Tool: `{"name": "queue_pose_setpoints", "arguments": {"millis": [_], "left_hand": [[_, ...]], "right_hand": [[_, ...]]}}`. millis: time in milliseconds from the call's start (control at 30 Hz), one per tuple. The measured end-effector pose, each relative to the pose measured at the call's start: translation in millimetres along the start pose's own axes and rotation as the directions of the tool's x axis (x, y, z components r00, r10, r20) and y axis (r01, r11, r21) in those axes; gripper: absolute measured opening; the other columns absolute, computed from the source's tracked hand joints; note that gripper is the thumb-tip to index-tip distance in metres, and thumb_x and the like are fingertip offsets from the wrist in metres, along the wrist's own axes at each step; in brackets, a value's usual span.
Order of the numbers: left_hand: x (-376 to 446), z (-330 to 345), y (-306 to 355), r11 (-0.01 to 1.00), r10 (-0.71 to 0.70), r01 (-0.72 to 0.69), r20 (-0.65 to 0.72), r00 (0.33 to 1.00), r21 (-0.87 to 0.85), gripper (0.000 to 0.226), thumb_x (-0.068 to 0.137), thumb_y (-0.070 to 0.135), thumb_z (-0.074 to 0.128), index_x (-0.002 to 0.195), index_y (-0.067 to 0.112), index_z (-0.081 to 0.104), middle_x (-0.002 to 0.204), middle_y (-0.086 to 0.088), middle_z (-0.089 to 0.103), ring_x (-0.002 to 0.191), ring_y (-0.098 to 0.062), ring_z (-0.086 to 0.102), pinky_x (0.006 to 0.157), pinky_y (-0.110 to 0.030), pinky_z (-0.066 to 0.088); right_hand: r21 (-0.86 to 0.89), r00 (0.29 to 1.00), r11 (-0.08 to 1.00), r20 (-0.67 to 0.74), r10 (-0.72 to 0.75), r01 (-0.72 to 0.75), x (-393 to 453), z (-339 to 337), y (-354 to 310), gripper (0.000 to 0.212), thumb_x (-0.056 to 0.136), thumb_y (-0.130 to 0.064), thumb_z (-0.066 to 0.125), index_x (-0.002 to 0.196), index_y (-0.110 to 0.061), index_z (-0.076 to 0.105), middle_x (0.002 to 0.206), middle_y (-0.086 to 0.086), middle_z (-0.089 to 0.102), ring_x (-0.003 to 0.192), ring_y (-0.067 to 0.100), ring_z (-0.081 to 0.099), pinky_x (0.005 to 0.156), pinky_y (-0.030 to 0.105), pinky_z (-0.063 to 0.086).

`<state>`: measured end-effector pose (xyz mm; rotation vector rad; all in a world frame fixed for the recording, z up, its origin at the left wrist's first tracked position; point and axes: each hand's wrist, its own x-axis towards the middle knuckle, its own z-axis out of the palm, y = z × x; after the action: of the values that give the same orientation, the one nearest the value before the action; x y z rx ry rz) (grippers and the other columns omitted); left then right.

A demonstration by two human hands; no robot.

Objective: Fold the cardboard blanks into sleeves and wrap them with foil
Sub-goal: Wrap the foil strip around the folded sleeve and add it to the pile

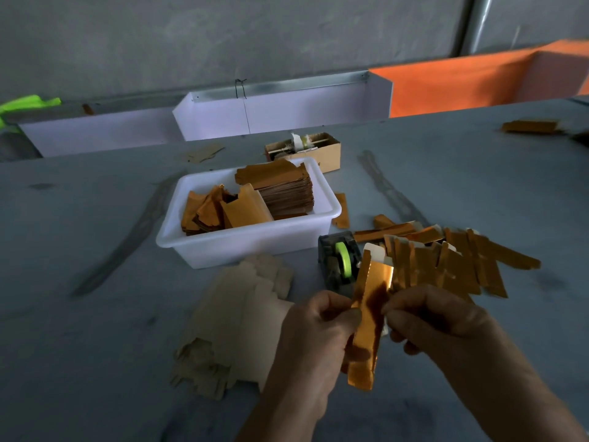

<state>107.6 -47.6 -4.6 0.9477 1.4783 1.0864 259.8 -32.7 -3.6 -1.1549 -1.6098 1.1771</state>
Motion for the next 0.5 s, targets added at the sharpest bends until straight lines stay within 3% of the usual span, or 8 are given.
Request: {"name": "queue_pose_setpoints", "arguments": {"millis": [100,267,367,500], "left_hand": [[-5,-1,5,0.998,-0.001,0.003,0.023,1.000,-0.067,0.008,0.086,0.007,0.065,0.083,0.011,0.071,0.076,-0.007,0.073,0.070,-0.020,0.072,0.068,-0.034,0.060],[-11,-5,9,0.994,-0.015,0.020,0.052,0.999,-0.106,0.005,0.086,0.011,0.066,0.086,0.012,0.071,0.079,-0.005,0.074,0.073,-0.017,0.073,0.068,-0.030,0.060],[-13,-5,9,0.992,-0.028,0.035,0.061,0.998,-0.123,0.004,0.086,0.011,0.066,0.086,0.010,0.070,0.077,-0.005,0.074,0.073,-0.017,0.073,0.070,-0.031,0.060],[-15,-4,11,0.985,-0.028,0.042,0.085,0.996,-0.167,0.007,0.087,0.010,0.065,0.087,0.009,0.071,0.078,-0.005,0.074,0.073,-0.015,0.073,0.064,-0.023,0.058]], "right_hand": [[-0.027,0.999,0.999,0.031,-0.028,0.028,3,3,-7,0.029,0.079,-0.007,0.064,0.076,-0.035,0.071,0.076,-0.004,0.069,0.067,0.005,0.062,0.054,0.016,0.049],[-0.140,0.998,0.989,0.051,-0.044,0.051,4,5,-12,0.027,0.081,-0.014,0.063,0.081,-0.040,0.071,0.080,-0.009,0.069,0.073,0.005,0.062,0.057,0.018,0.048],[-0.187,0.998,0.980,0.045,-0.054,0.062,3,5,-15,0.039,0.080,-0.014,0.065,0.101,-0.048,0.062,0.080,-0.011,0.068,0.072,0.004,0.062,0.058,0.015,0.049],[-0.227,0.998,0.973,-0.024,-0.050,0.043,6,7,-16,0.036,0.077,-0.016,0.070,0.099,-0.037,0.049,0.079,-0.011,0.070,0.067,0.006,0.065,0.055,0.019,0.049]]}}
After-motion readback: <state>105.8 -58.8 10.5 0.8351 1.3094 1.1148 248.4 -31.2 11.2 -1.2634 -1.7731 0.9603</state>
